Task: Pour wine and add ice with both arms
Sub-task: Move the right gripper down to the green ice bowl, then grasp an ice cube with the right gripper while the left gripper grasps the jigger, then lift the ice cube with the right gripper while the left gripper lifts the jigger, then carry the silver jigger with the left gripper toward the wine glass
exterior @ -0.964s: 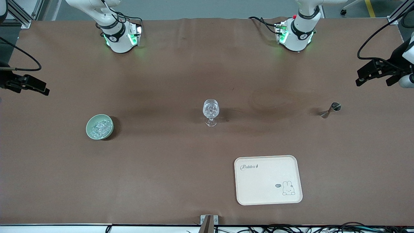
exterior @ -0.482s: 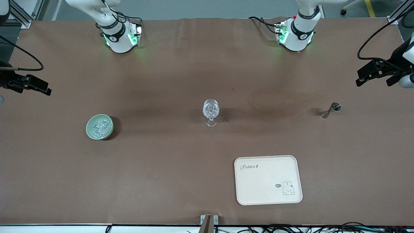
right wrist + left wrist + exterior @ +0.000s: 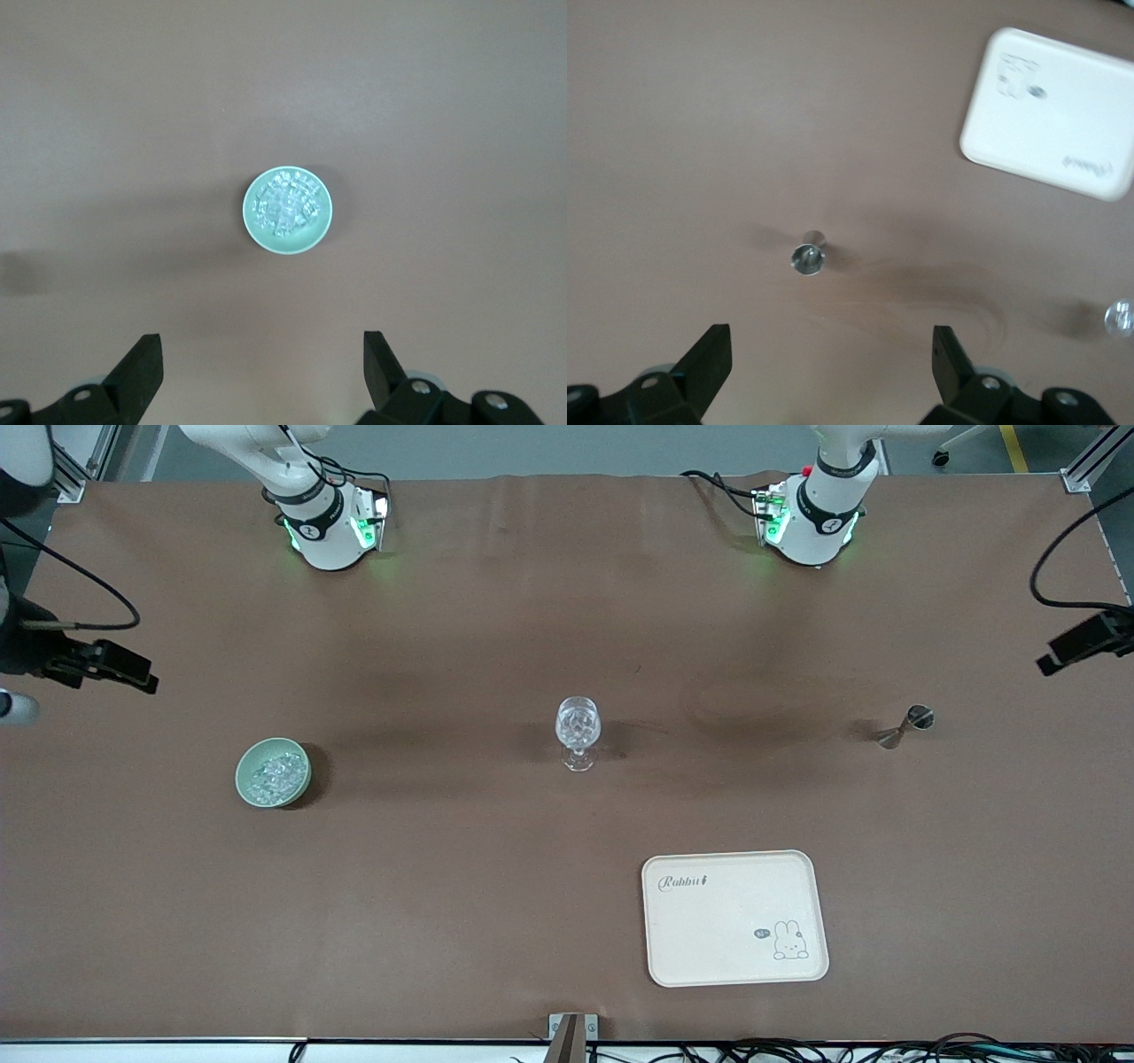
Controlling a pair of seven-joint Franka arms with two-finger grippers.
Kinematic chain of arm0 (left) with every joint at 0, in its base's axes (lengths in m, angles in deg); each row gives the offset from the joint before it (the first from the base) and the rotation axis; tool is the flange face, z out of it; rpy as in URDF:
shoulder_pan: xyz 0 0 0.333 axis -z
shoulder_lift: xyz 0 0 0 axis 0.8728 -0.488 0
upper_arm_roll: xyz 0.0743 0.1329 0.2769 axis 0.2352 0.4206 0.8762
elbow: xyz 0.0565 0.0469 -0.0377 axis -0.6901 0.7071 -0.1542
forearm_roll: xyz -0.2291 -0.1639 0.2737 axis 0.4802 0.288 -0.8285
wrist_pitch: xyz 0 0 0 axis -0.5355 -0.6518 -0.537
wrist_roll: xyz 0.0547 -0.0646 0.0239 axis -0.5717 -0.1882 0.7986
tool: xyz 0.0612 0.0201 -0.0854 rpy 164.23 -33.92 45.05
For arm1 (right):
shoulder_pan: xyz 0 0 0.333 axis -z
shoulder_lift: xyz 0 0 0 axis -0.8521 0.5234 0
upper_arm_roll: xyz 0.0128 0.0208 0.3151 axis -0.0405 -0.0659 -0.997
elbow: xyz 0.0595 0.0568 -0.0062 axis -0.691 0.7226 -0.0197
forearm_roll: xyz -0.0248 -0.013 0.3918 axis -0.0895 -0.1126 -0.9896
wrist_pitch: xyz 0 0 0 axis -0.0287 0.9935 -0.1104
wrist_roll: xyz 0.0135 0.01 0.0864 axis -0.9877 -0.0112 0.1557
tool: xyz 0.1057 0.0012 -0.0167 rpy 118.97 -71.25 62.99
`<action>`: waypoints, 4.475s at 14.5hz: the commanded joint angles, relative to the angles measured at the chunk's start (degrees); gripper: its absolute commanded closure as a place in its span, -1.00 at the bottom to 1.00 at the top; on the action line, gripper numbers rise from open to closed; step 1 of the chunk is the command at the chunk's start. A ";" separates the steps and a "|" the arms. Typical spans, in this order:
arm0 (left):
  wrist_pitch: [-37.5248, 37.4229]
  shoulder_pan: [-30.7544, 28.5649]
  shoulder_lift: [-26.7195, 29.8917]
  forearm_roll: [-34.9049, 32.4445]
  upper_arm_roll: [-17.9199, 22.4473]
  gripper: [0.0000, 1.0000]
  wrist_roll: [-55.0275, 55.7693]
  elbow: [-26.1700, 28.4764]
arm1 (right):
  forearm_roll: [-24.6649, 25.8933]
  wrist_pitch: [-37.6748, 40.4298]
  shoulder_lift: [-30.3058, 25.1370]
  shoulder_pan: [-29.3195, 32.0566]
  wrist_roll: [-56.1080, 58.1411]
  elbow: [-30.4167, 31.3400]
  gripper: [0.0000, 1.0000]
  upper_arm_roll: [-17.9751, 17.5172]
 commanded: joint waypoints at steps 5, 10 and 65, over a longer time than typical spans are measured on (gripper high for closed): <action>-3.24 0.03 -9.33 14.42 16.76 -1.00 3.60 0.13 | 0.65 -24.94 -1.64 0.46 -0.85 23.66 -1.00 0.01; -4.82 -0.41 -23.12 31.57 29.07 -1.00 3.69 0.22 | 0.65 -45.86 3.27 0.89 -0.85 35.37 -1.00 0.10; -14.05 -1.99 -45.47 76.33 29.97 0.77 4.13 28.00 | 0.03 6.65 -1.55 1.07 0.55 -6.63 0.99 0.10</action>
